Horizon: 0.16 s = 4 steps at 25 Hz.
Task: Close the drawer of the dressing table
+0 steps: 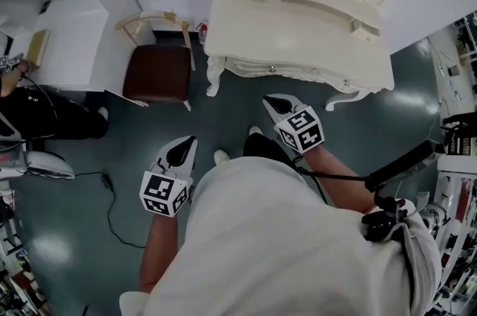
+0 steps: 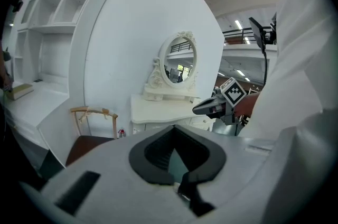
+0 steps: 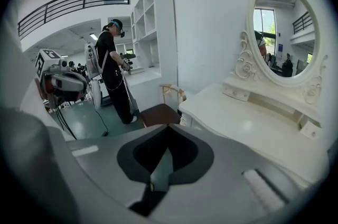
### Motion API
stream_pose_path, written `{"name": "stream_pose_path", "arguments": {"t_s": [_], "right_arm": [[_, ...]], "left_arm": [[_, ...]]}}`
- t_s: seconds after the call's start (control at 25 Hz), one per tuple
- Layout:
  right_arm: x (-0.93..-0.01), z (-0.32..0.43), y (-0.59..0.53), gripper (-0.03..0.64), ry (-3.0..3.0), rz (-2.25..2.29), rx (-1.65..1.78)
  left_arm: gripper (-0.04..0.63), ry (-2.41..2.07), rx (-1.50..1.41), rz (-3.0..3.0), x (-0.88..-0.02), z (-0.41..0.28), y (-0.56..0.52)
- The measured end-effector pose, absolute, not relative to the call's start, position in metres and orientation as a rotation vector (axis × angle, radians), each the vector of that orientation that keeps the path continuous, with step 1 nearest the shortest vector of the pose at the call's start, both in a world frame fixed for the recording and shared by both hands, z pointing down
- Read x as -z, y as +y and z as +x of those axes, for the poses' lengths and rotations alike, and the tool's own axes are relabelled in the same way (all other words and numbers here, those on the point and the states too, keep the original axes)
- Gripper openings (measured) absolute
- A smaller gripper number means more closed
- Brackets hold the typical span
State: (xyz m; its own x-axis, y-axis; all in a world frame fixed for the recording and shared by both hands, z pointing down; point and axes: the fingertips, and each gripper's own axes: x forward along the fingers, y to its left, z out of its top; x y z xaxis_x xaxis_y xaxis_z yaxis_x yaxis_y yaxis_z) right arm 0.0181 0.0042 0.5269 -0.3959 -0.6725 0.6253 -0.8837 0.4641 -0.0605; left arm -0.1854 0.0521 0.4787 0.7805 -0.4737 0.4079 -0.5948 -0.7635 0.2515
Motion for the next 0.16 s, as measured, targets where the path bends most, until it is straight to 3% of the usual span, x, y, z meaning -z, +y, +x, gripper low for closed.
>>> {"name": "stream_pose_path", "arguments": {"t_s": [0.16], "right_arm": [[-0.52,0.049,0.035,0.0,-2.14,1.354,-0.538]], "left_arm": [[0.003,-0.724,-0.456,2.634,-0.479,-0.157,0.068]]}}
